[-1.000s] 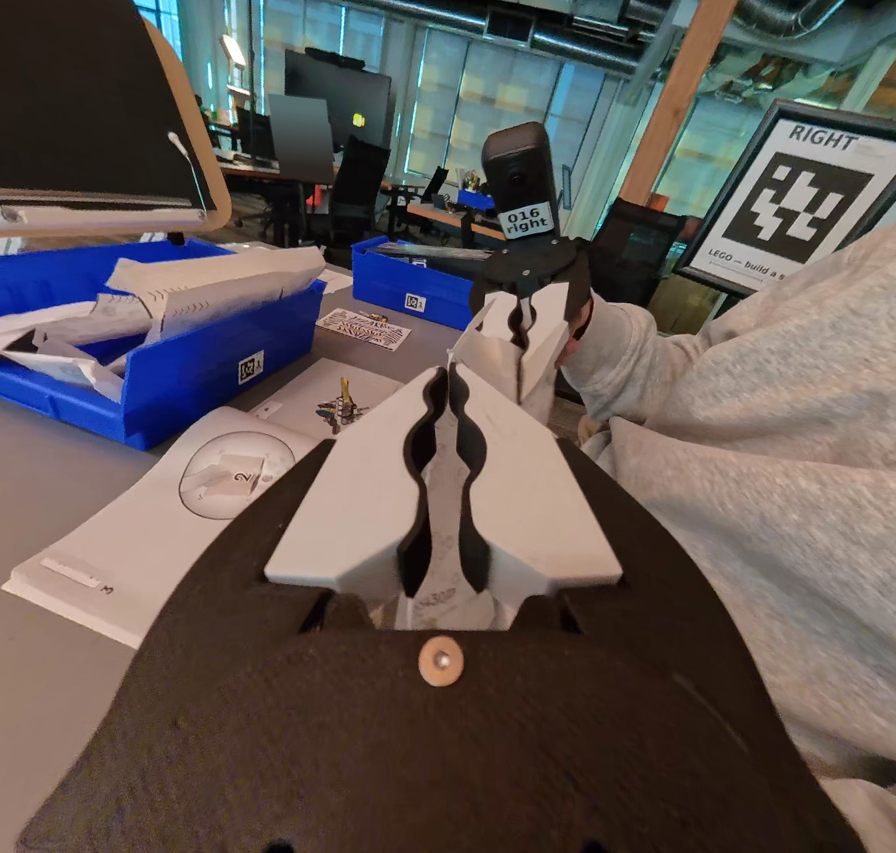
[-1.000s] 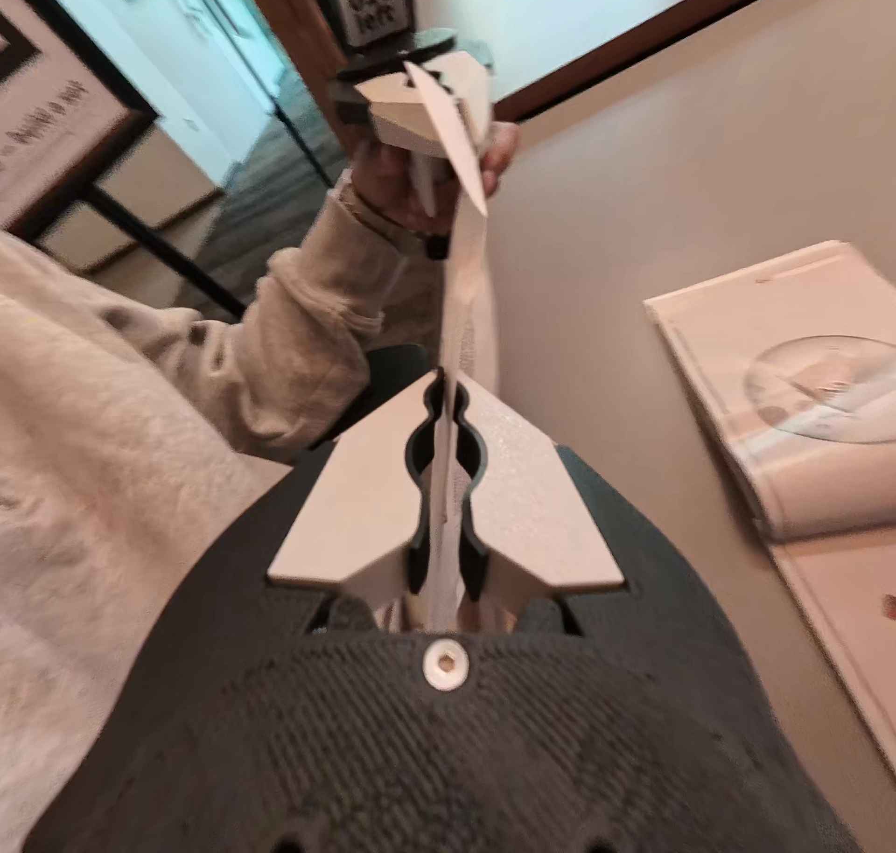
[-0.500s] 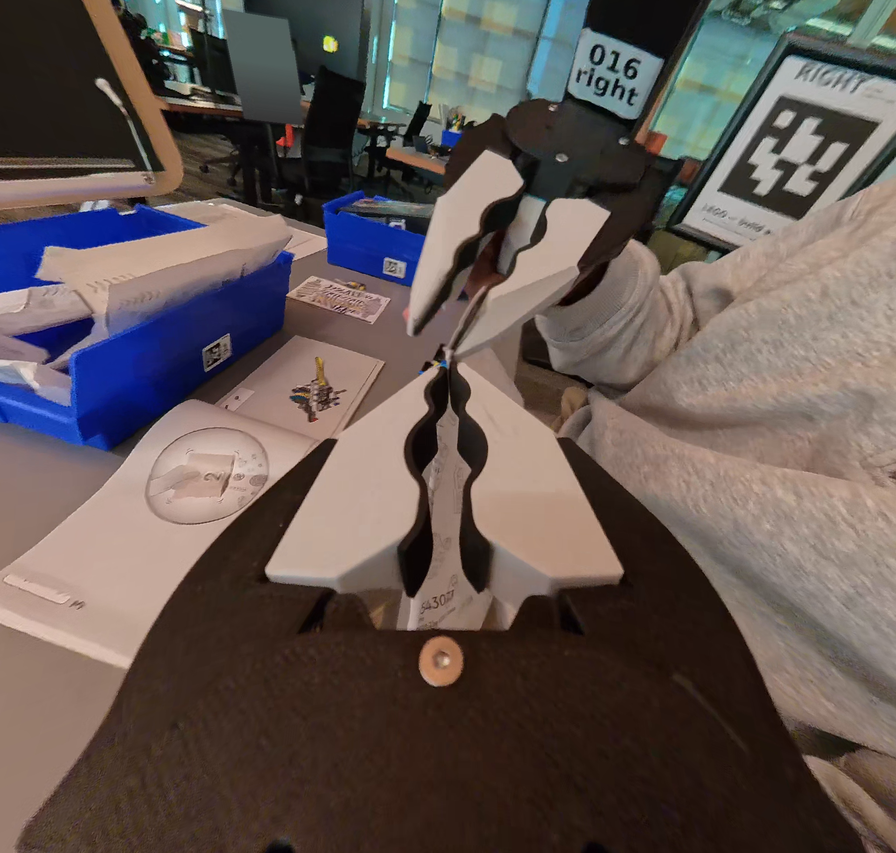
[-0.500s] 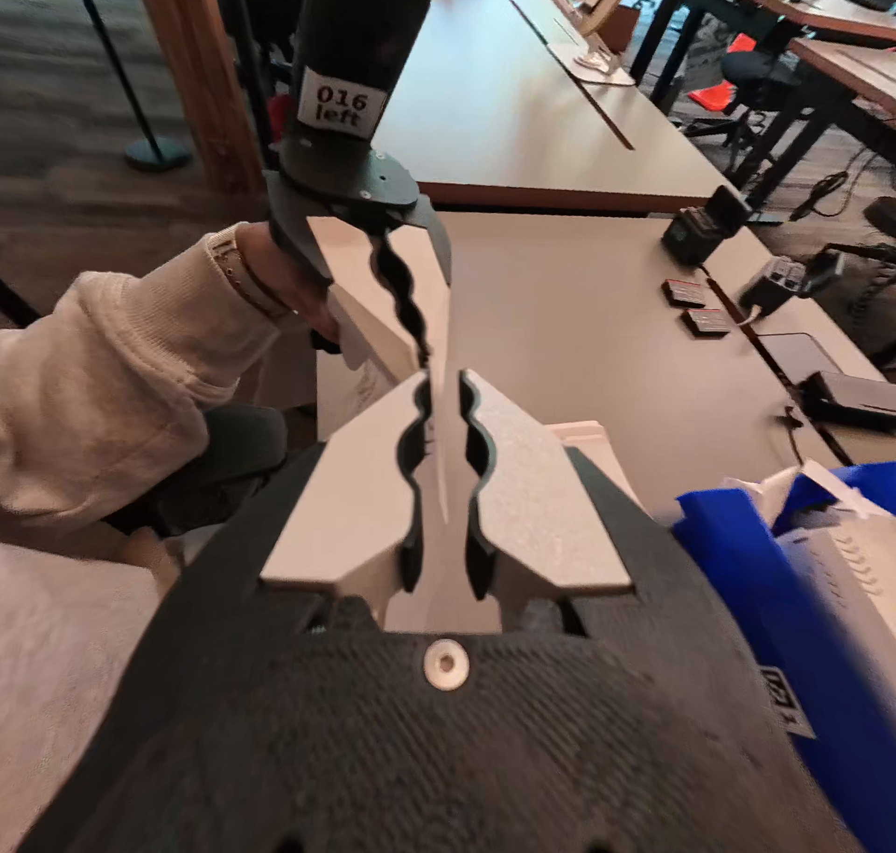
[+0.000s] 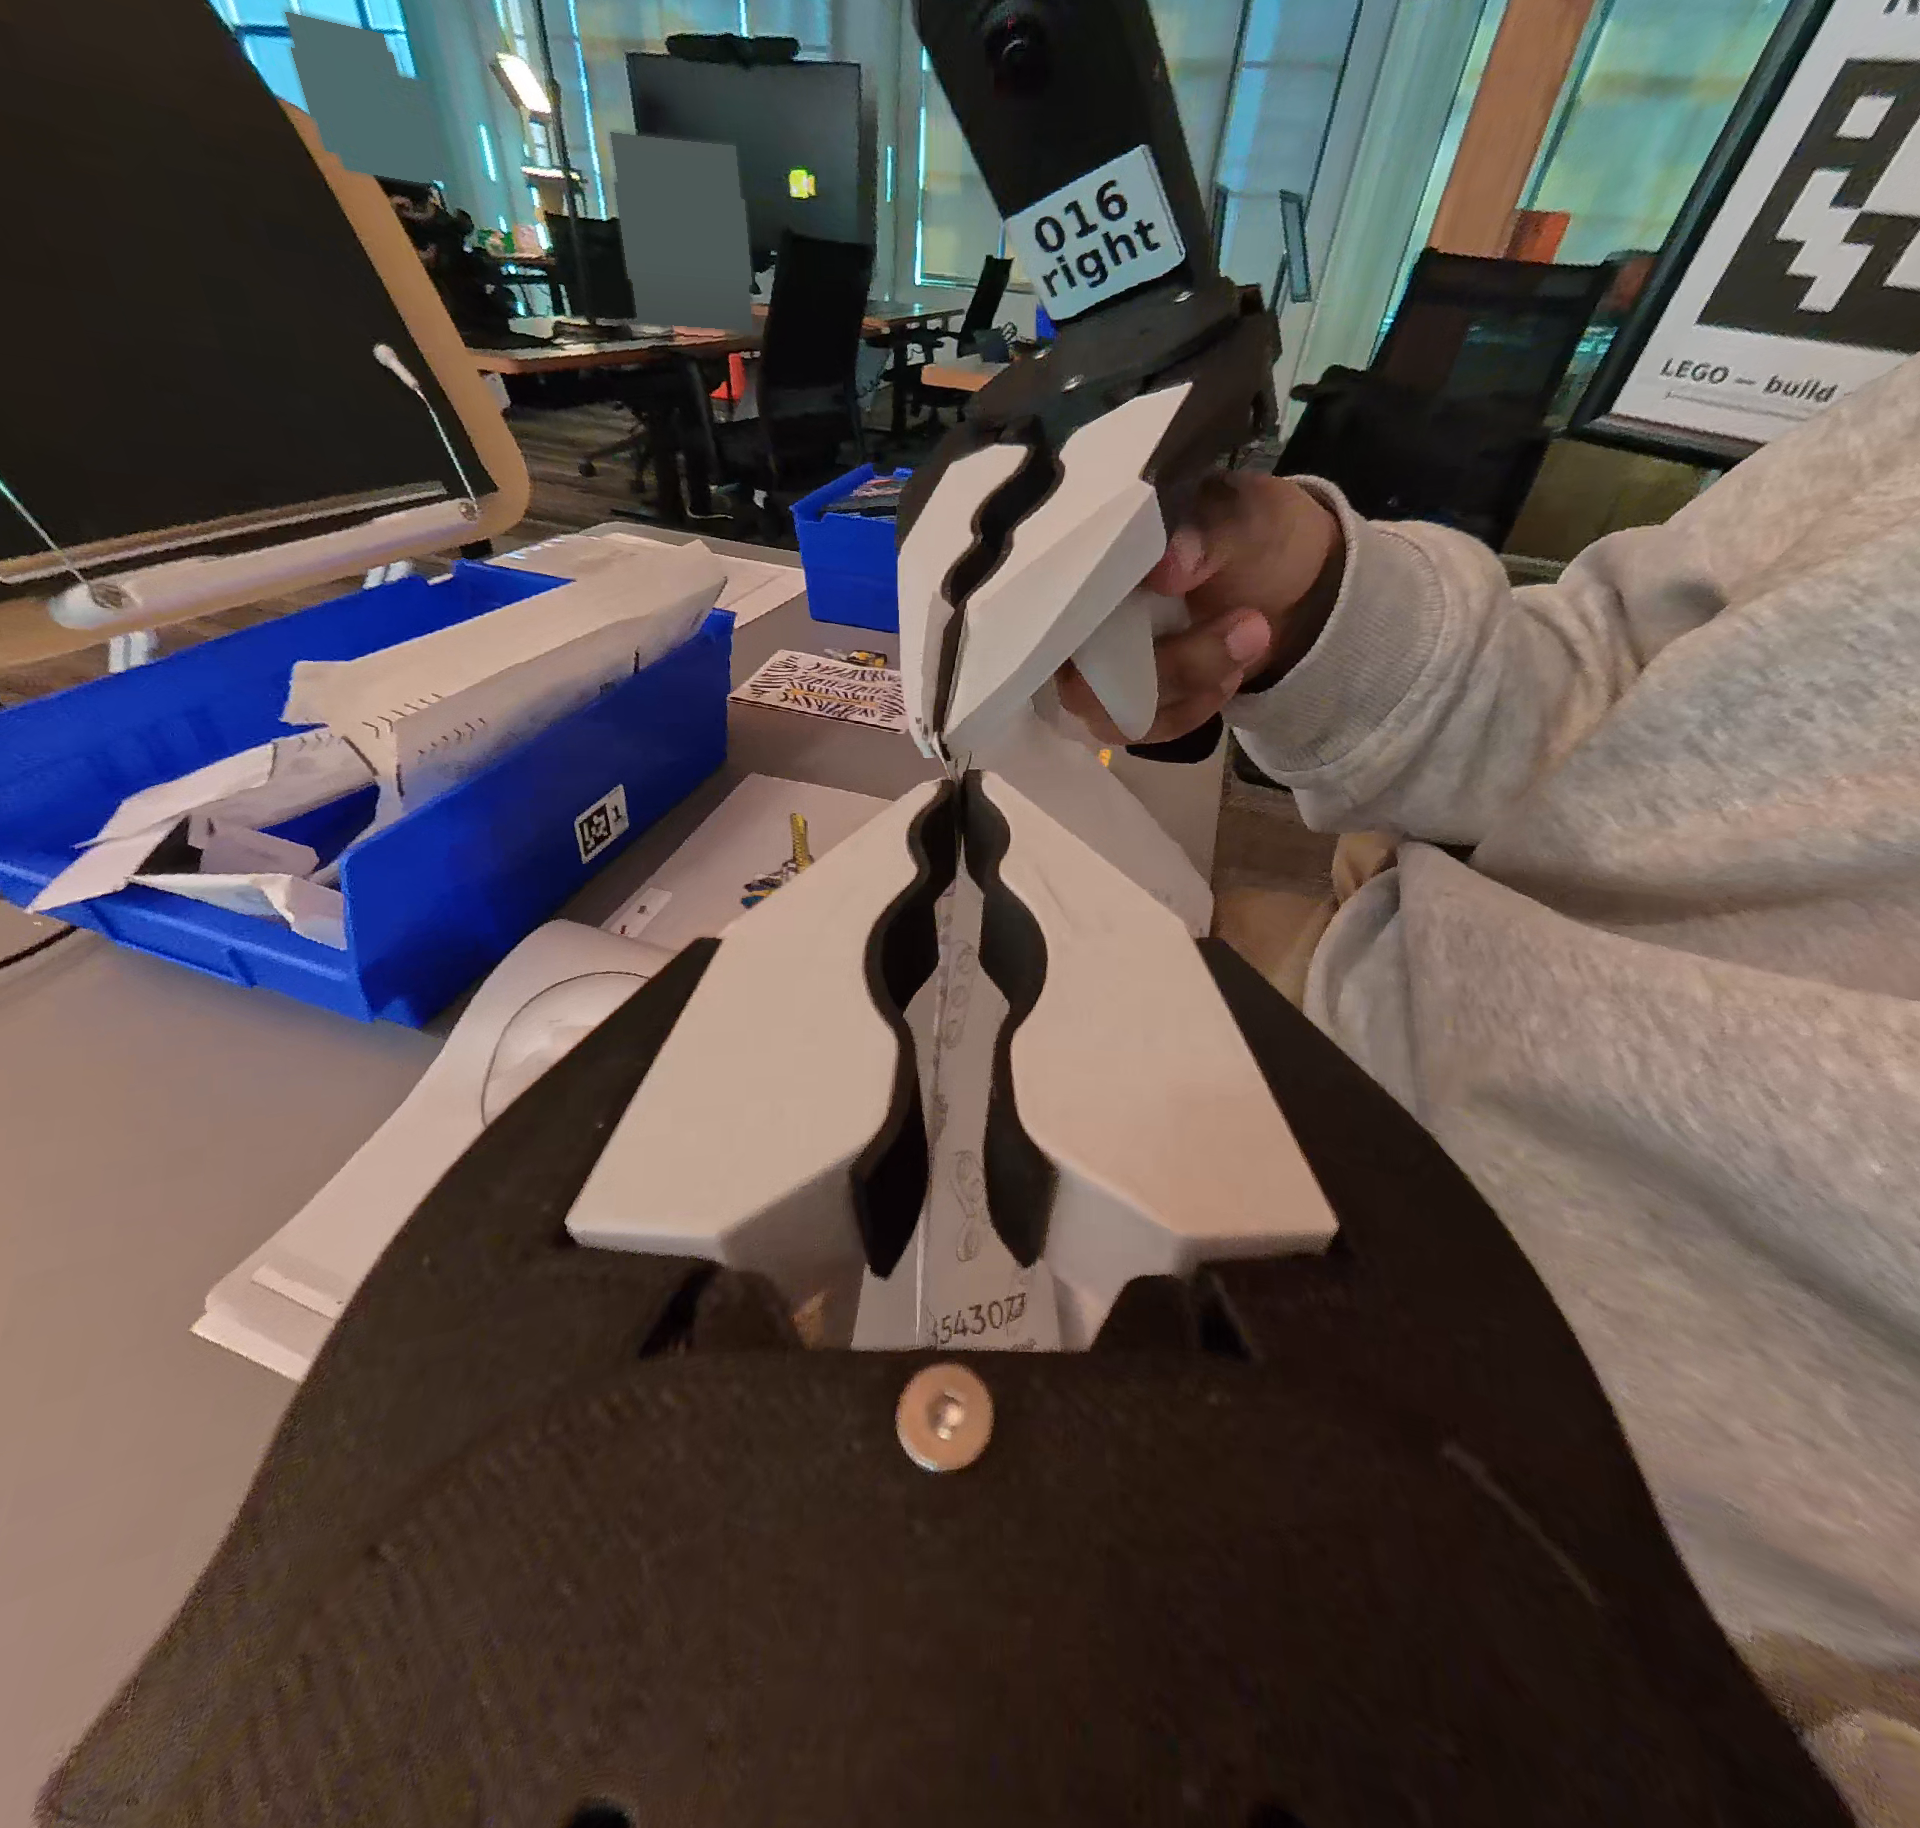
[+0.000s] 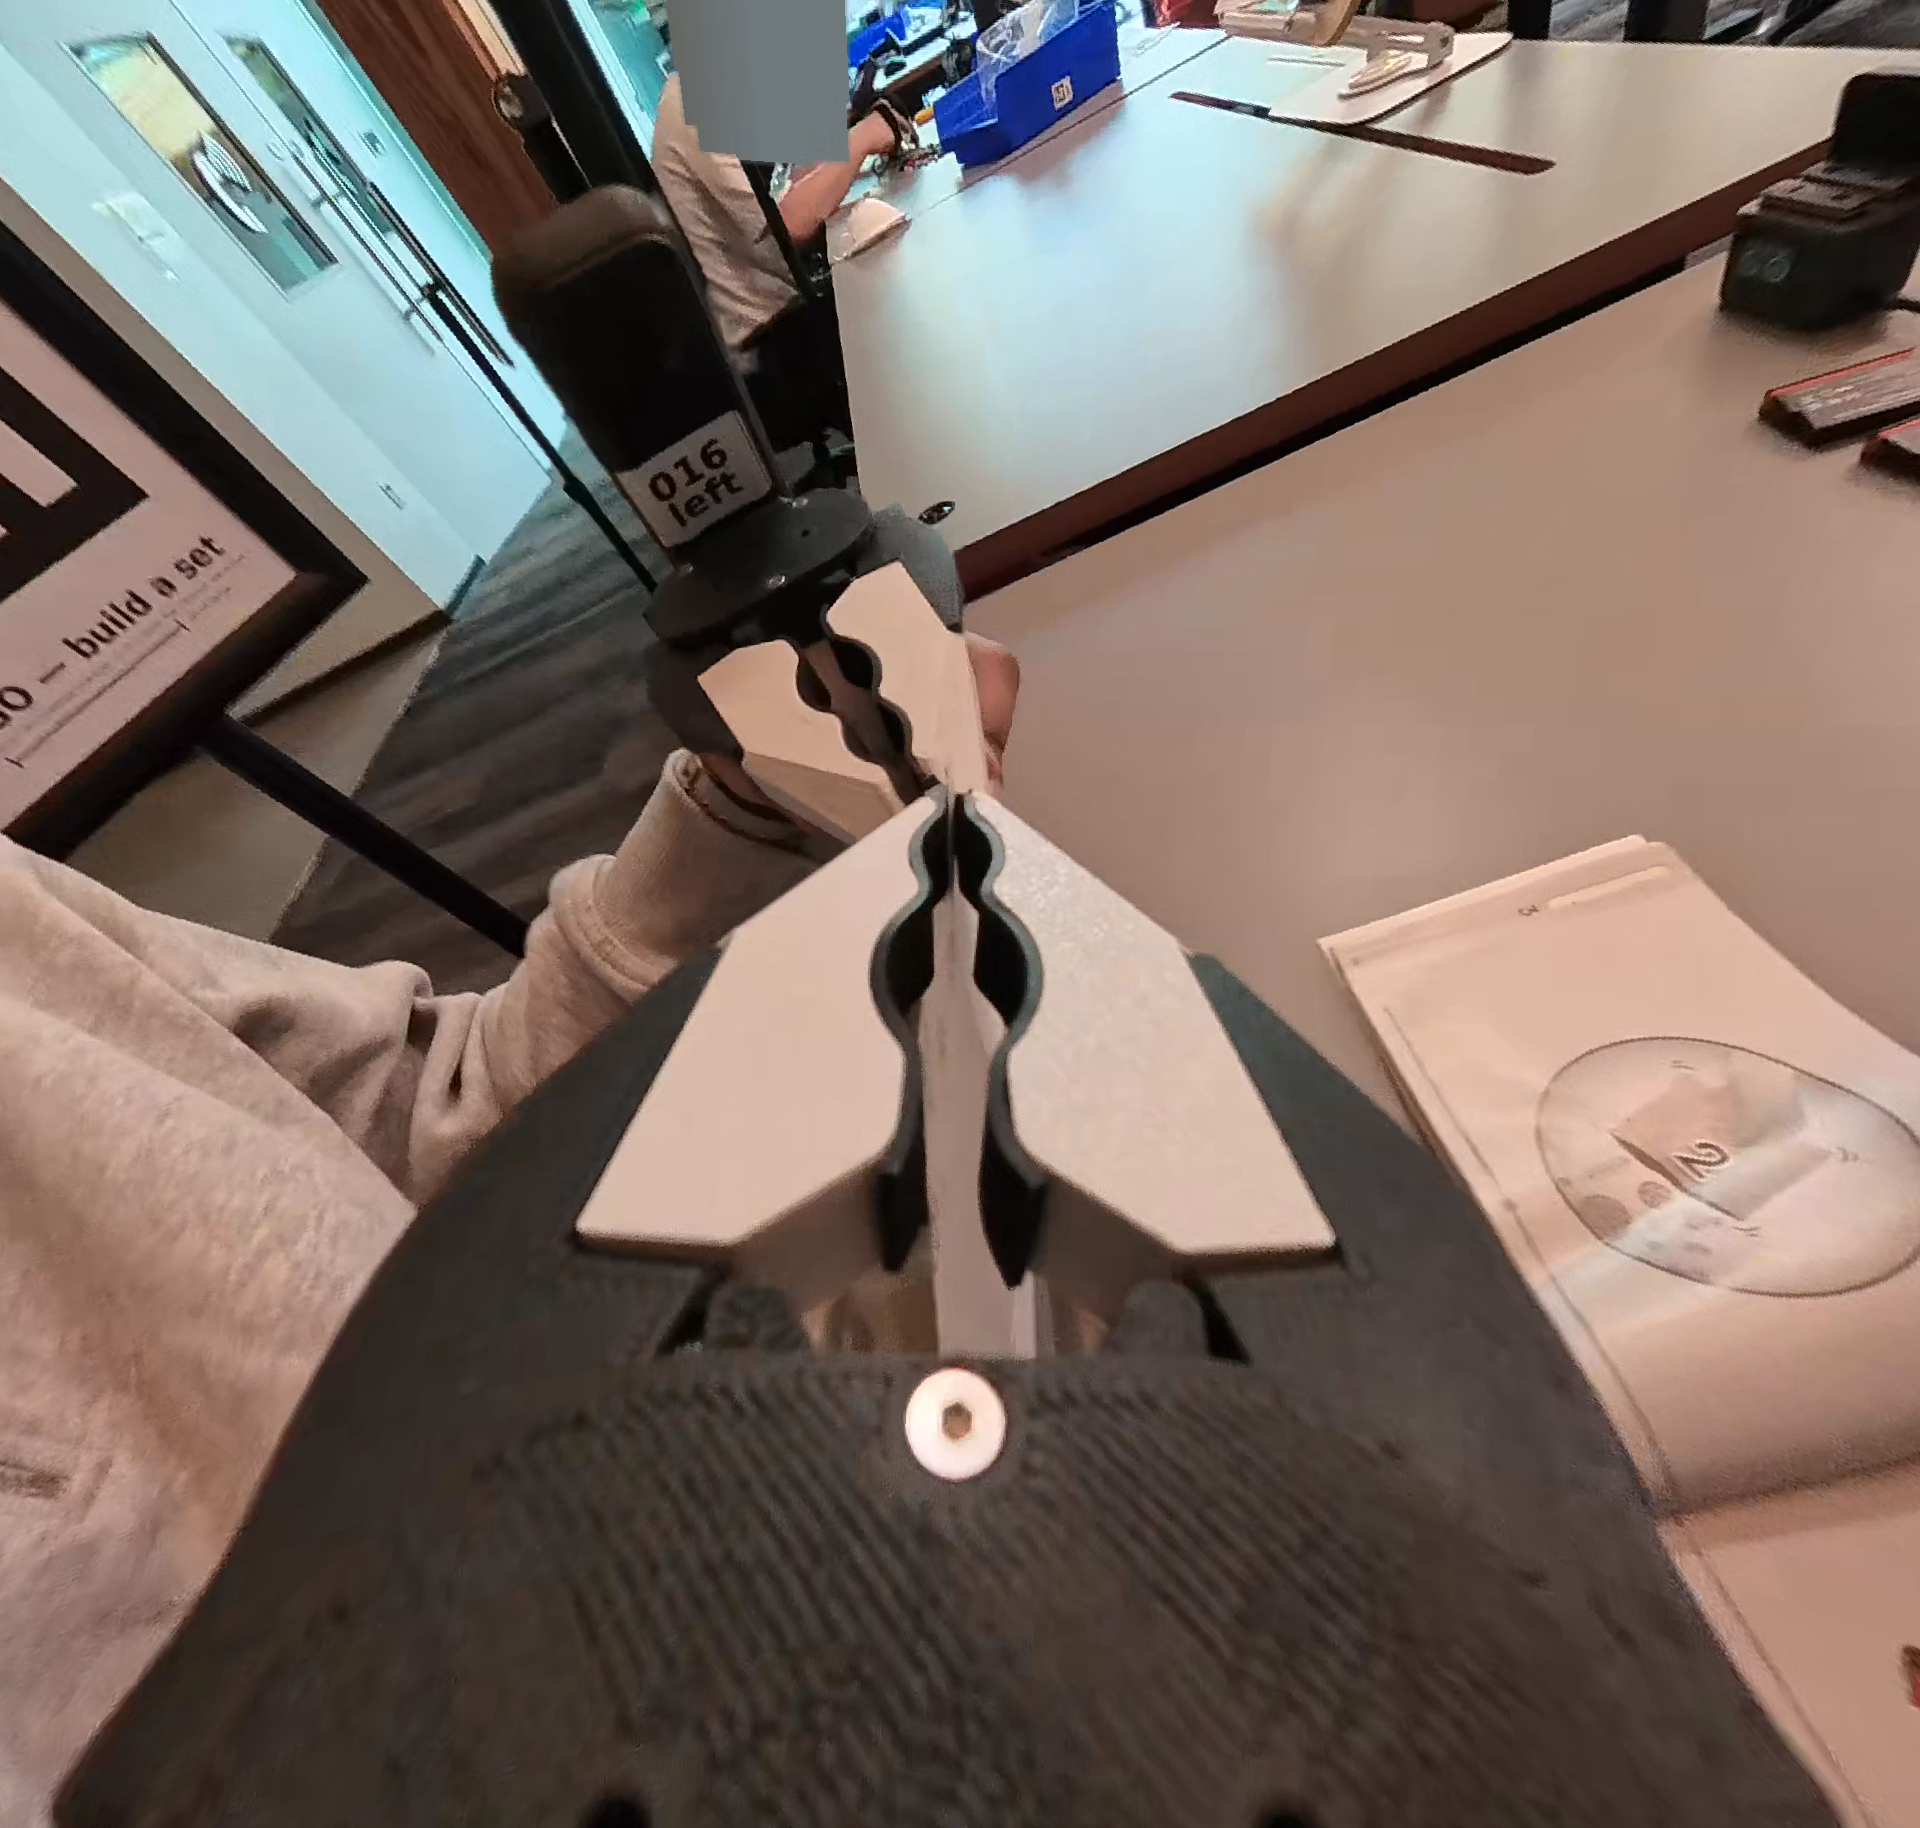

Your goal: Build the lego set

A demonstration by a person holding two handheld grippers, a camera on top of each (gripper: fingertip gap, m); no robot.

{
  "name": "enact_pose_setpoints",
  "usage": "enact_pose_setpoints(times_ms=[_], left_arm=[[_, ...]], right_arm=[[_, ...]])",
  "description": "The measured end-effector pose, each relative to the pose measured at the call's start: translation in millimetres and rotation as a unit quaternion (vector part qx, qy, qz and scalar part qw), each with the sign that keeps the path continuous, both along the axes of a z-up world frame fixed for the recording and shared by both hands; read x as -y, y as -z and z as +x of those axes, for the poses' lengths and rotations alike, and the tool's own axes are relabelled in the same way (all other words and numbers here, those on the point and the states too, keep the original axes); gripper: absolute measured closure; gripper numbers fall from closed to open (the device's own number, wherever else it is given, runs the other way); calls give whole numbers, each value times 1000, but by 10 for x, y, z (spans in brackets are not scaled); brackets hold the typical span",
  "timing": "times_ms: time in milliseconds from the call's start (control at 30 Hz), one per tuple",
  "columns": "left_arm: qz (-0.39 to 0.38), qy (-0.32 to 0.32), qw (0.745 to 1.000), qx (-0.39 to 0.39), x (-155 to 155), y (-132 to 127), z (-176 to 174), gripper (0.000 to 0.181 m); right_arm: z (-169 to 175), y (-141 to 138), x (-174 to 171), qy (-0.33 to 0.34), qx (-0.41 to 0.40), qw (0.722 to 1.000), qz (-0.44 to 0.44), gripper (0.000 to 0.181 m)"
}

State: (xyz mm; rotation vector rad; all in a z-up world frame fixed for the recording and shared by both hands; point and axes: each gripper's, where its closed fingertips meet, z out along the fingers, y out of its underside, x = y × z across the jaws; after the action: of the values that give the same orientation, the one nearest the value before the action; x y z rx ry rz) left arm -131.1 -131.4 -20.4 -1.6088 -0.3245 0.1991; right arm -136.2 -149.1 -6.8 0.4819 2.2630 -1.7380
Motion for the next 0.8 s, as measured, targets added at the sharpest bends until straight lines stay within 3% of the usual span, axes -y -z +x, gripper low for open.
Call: enact_pose_setpoints(times_ms=[300, 467, 567, 633, 800], left_arm=[[-31, -21, 998, -56, -10, 4, -8, 181], [-17, -17, 998, -60, 20, -20, 2, 181], [0, 5, 999, -47, 24, -46, 57, 181], [-3, 4, 999, -38, 47, -25, 52, 181], [0, 10, 1000, -21, 105, -1, 60, 181]], right_arm=[[-19, 2, -6, 6, 90, 995, -33, 181], [-5, -30, 19, 10, 95, 994, -54, 181], [58, -58, 2, -11, 67, 996, -52, 181], [27, -70, -44, 3, 28, 999, -36, 171], [72, -147, -88, 9, -60, 998, -9, 165]])
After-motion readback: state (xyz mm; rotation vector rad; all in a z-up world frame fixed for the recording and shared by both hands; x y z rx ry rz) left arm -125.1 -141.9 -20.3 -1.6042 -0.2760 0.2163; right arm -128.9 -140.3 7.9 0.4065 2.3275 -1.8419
